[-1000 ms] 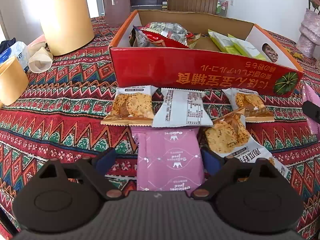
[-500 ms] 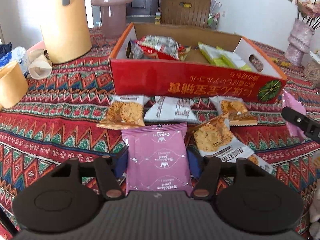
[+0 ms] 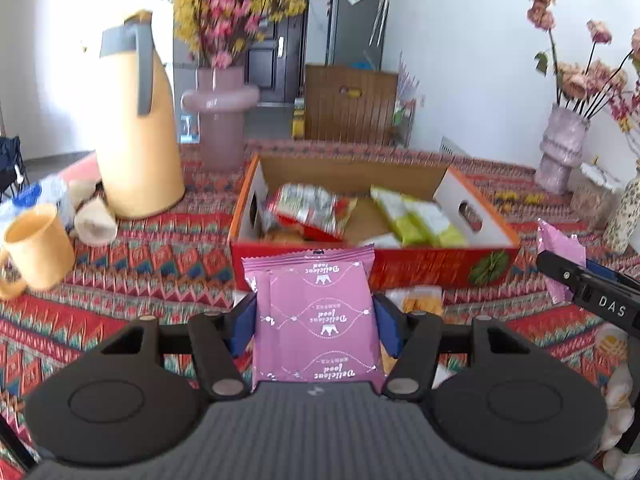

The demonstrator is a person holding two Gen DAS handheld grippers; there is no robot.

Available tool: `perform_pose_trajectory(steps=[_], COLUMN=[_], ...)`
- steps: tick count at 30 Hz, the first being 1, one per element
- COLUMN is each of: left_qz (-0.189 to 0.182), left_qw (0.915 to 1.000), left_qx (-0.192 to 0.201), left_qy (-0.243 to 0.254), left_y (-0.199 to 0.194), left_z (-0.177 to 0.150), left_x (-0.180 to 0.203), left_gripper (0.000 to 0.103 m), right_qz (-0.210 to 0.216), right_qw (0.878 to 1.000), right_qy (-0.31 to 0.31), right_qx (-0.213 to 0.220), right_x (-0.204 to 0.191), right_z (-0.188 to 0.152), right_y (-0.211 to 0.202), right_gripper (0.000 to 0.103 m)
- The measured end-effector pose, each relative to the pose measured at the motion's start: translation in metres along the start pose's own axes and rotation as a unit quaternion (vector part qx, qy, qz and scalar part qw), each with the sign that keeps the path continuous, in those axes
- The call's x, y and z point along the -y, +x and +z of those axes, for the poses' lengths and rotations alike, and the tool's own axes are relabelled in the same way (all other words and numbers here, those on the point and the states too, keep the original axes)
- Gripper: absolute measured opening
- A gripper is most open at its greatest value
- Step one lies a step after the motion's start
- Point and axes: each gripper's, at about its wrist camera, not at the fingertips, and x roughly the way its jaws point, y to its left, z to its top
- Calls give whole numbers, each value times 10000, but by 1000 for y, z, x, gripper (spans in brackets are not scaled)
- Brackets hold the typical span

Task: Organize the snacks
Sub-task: 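Carry both held pink packets up and over the red box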

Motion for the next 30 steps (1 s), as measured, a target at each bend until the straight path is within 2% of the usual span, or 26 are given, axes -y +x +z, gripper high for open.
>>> perform_pose_trajectory(steps=[10,15,23,30], left_qz=[-103,-145,-44,44], left_qw=[9981,9965,9958,9950], left_qx=[609,811,844,840], left_qy=[8,-103,-341,-537], left_y=[-3,8,48,91], left_z=[45,68,93,98], left_x=[11,14,8,-4], left_gripper=[62,62,62,62], right_qz=[-36,-54,-23,-31], right_qw=[9991,9980,9973,9982], right_qy=[-286,-475,-614,-454], right_qx=[323,421,413,400], right_x=[-19,-33,-53,-54], right_z=[40,60,81,73], right_y=[12,28,65,103], right_gripper=[65,65,65,65])
